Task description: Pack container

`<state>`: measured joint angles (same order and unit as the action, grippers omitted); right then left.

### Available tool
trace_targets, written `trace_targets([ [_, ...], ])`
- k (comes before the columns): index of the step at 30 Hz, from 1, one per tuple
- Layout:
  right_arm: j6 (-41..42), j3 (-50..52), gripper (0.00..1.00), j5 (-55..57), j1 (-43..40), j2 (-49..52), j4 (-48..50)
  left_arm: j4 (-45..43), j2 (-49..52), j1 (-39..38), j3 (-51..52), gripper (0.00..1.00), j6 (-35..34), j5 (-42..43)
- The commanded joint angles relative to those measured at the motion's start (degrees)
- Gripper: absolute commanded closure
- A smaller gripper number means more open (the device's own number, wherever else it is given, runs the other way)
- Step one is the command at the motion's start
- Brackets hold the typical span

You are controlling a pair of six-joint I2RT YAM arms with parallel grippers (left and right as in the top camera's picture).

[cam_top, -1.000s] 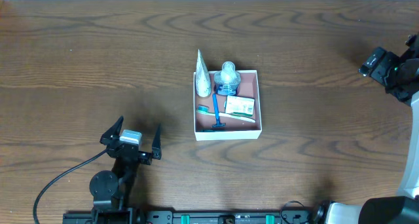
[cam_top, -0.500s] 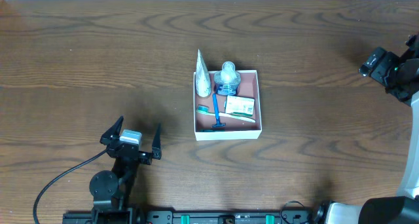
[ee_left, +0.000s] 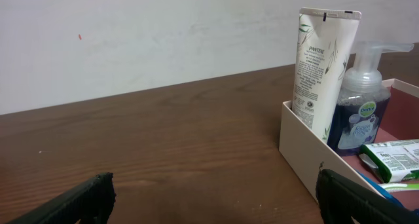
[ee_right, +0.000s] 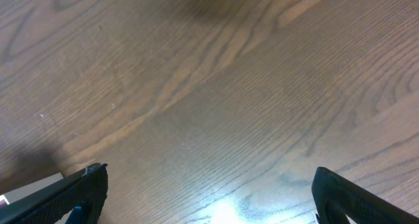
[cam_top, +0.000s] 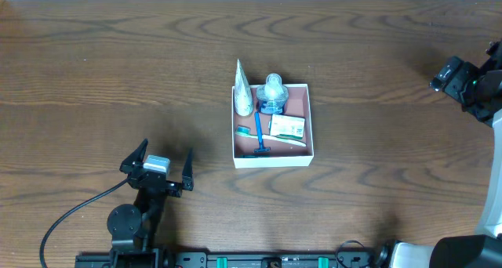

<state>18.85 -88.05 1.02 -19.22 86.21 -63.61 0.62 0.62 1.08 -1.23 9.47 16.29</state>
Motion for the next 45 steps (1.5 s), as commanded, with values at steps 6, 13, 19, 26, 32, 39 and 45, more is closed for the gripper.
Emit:
trace_targets([
  [6, 0.4, -0.7, 0.01, 0.1, 4.3, -4.0, -0.1, 2.1, -0.3, 0.3, 1.0, 0.02, 0.7, 0.7],
  [13, 0.4, -0.7, 0.01, 0.0, 19.7, -14.8, -0.1, 2.1, -0.3, 0.3, 1.0, 0.02, 0.7, 0.6],
  [19, 0.4, 2.2, 0.01, 0.1, 31.0, -25.5, -0.5, 2.1, -0.3, 0.3, 1.0, 0.02, 0.7, 0.6],
  [26, -6.7, 22.1, 0.01, -1.8, 29.7, -40.9, 17.7, 2.1, -0.3, 0.3, 1.0, 0.02, 0.7, 0.6],
  [32, -22.1, 44.6, 0.01, -18.2, 24.0, -53.7, 44.2, 2.1, -0.3, 0.3, 1.0, 0.02, 0.7, 0.6],
  [39, -24.5, 65.6, 0.01, -19.0, 21.8, -66.6, 67.2, 2.1, -0.3, 0.3, 1.0, 0.02, 0.7, 0.6],
  [45, -25.8, 77.0, 0.01, -18.9, 21.7, -77.2, 70.3, 2.1, -0.3, 0.3, 1.0, 0.02, 0.7, 0.6],
])
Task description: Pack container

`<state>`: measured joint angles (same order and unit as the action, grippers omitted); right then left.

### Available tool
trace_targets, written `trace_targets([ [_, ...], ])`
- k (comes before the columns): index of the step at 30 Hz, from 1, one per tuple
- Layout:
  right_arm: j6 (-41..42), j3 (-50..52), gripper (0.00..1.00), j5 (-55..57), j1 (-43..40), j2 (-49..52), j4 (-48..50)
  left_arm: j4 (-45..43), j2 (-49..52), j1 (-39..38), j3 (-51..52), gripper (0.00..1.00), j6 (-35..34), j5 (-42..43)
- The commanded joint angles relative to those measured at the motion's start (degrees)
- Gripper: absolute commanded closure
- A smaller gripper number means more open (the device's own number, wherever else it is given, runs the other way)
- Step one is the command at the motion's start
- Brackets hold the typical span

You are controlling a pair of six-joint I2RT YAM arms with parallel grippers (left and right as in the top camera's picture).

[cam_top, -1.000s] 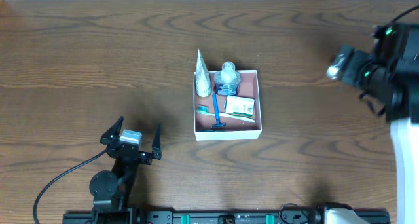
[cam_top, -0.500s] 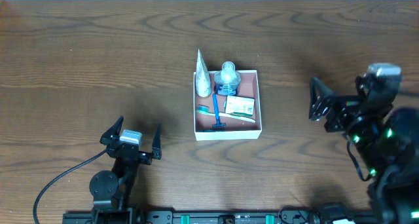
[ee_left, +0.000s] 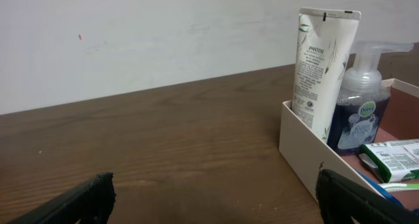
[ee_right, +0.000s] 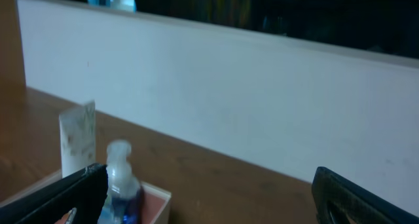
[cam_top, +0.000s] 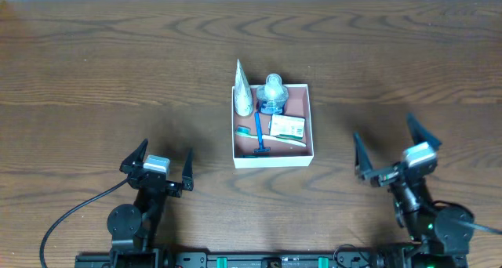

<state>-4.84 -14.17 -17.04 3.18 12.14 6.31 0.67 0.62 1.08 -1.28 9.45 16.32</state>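
Observation:
A white box (cam_top: 272,157) with a pink floor sits mid-table. Inside stand a white Pantene tube (cam_top: 243,92) (ee_left: 323,73) and a blue pump bottle (cam_top: 271,94) (ee_left: 362,112); a green carton (cam_top: 287,127) (ee_left: 395,158), a blue razor (cam_top: 257,135) and a toothbrush lie flat. My left gripper (cam_top: 157,171) (ee_left: 213,204) rests open near the front edge, left of the box. My right gripper (cam_top: 390,159) (ee_right: 209,198) stands open at the front right, facing the bottle (ee_right: 119,185) and tube (ee_right: 77,142).
Brown wood table (cam_top: 94,72) all around the box. A white wall (ee_left: 144,34) runs along the far edge. A black cable (cam_top: 67,217) trails from the left arm at the front left.
My right arm has moved from the far right edge, where its camera looked down at bare wood, to the front right of the table, gripper open and level. The left arm has not moved.

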Motion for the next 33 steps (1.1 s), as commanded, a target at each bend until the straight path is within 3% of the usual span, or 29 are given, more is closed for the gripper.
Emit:
trace_targets([
  [1, -2.1, 4.4, 0.01, -0.8, -0.8, -4.3, 0.3, 2.0, -0.3, 0.3, 1.0, 0.02, 0.8, 0.6],
  [11, -2.1, 13.9, 0.01, 1.8, -1.7, -11.1, 0.1, 2.0, -0.3, 0.3, 1.0, 0.02, 0.8, 0.6],
  [20, -2.1, 13.9, 0.01, 5.1, -1.8, -11.9, -9.6, 2.0, -0.3, 0.3, 1.0, 0.02, 0.8, 0.6],
  [33, -3.0, 13.9, 0.01, 6.5, -2.2, -11.9, -9.6, 2.0, -0.3, 0.3, 1.0, 0.02, 0.8, 0.6],
])
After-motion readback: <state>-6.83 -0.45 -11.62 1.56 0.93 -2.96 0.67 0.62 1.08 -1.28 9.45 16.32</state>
